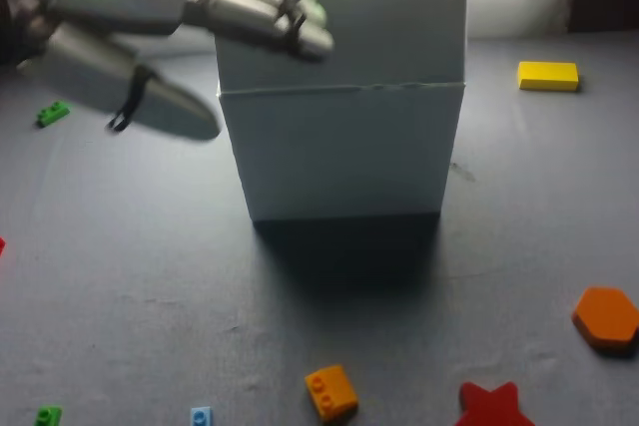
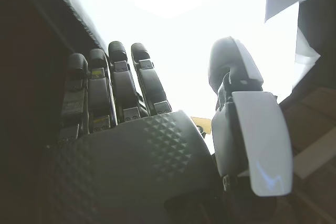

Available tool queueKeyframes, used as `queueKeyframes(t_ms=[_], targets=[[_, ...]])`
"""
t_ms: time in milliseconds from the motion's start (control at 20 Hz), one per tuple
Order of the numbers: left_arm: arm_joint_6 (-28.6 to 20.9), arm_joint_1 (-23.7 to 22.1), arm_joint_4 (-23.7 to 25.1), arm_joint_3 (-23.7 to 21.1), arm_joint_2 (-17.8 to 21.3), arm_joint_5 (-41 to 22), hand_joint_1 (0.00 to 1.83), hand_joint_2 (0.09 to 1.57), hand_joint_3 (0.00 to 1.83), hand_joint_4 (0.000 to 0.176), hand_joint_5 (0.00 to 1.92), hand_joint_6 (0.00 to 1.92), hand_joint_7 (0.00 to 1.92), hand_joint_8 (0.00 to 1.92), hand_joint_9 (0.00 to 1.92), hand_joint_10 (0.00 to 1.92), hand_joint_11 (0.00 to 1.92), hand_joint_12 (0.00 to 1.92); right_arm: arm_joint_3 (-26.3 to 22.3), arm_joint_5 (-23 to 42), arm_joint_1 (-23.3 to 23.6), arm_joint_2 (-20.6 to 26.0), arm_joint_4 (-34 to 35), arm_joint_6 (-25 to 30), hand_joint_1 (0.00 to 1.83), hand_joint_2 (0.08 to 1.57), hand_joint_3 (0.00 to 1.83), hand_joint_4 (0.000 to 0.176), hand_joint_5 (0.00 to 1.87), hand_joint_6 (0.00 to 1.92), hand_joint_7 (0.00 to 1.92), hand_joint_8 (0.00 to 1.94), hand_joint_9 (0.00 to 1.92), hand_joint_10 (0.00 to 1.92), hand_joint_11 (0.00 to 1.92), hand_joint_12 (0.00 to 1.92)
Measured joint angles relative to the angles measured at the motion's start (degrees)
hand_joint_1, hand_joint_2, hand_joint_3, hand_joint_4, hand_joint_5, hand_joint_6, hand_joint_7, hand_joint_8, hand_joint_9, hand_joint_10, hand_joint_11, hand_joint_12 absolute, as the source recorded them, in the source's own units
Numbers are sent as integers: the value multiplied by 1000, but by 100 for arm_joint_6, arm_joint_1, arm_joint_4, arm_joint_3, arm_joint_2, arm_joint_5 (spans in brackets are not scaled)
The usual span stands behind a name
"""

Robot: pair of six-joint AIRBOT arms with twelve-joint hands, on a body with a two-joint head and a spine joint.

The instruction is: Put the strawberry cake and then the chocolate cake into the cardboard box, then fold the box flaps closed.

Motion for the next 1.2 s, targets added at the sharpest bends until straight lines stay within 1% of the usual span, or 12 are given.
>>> queueKeyframes(t_ms=[150, 250, 350, 400, 500, 550, 600, 750, 900, 950, 1100, 1200], targets=[[37, 55, 39, 942, -804, 7, 9, 1345, 0, 7, 189, 1, 204, 0, 198, 0, 0, 626, 0, -28, 0, -2, 0, -2, 0, 1252, 0, 0, 177, 6, 211, 3, 166, 7, 0, 374], [122, 173, 42, 1392, -1174, 31, 11, 1349, 1, 3, 194, 2, 211, 2, 201, 1, 0, 642, 0, -28, 0, -9, 0, -15, 0, 1253, 0, 0, 180, 6, 216, 3, 172, 8, 0, 409], [162, 402, 44, 1635, -1394, 61, 10, 1346, 0, 5, 192, 1, 215, 2, 208, 3, 0, 670, 0, -42, 0, -13, 0, -22, 0, 1255, 0, 0, 171, 0, 217, 0, 167, 4, 0, 444], [166, 522, 39, 1652, -1425, 79, 4, 1346, 0, 5, 187, 1, 218, 2, 217, 4, 0, 707, 0, -44, 0, -13, 0, -24, 0, 1254, 0, 0, 156, 1, 206, 4, 170, 5, 0, 386], [177, 647, -111, 1602, -1394, 140, 1, 1344, 0, 6, 187, 1, 225, 3, 230, 6, 0, 747, 0, -44, 0, -11, 4, -31, 0, 1256, 0, 0, 152, 0, 200, 1, 162, 1, 0, 382], [181, 774, -280, 1539, -1346, 212, 0, 1348, 1, 2, 184, 0, 223, 1, 229, 3, 0, 725, 0, -52, 0, -13, -9, -31, 0, 1261, 1, 0, 149, 5, 204, 2, 174, 5, 0, 472], [179, 791, -291, 1504, -1316, 240, 0, 1348, 1, 0, 184, 0, 222, 1, 230, 3, 0, 720, 0, -52, 0, -13, -7, -31, 0, 1260, 1, 0, 146, 5, 204, 2, 175, 5, 0, 484], [181, 748, -251, 1484, -1290, 243, 0, 1349, 1, 0, 193, 4, 224, 1, 228, 2, 0, 719, 0, -55, 0, -13, -7, -33, 0, 1258, 0, 0, 163, 9, 202, 0, 164, 3, 0, 430], [68, 529, 4, 1436, -1174, 142, 24, 1342, 0, 4, 203, 3, 227, 1, 231, 1, 0, 684, 0, -57, 0, -11, -4, -35, 0, 1268, 5, 0, 155, 4, 201, 0, 163, 3, 0, 419], [24, 446, 66, 1375, -1060, 120, 13, 1341, 0, 6, 206, 3, 233, 2, 236, 2, 0, 696, 0, -57, 0, -13, -4, -39, 0, 1273, 7, 0, 153, 3, 204, 2, 167, 5, 0, 419], [-120, 273, 149, 1193, -702, 94, 8, 1342, 1, 3, 177, 1, 221, 0, 224, 0, 0, 657, 0, -133, 0, -13, -4, -59, 0, 1251, 0, 0, 157, 2, 216, 2, 194, 13, 0, 531], [-216, 245, 328, 1014, -439, 85, 14, 1335, 0, 10, 187, 3, 230, 2, 232, 3, 0, 672, -9, -273, 0, -11, -13, -247, 0, 1242, 0, 0, 135, 3, 185, 5, 165, 9, 0, 392]])
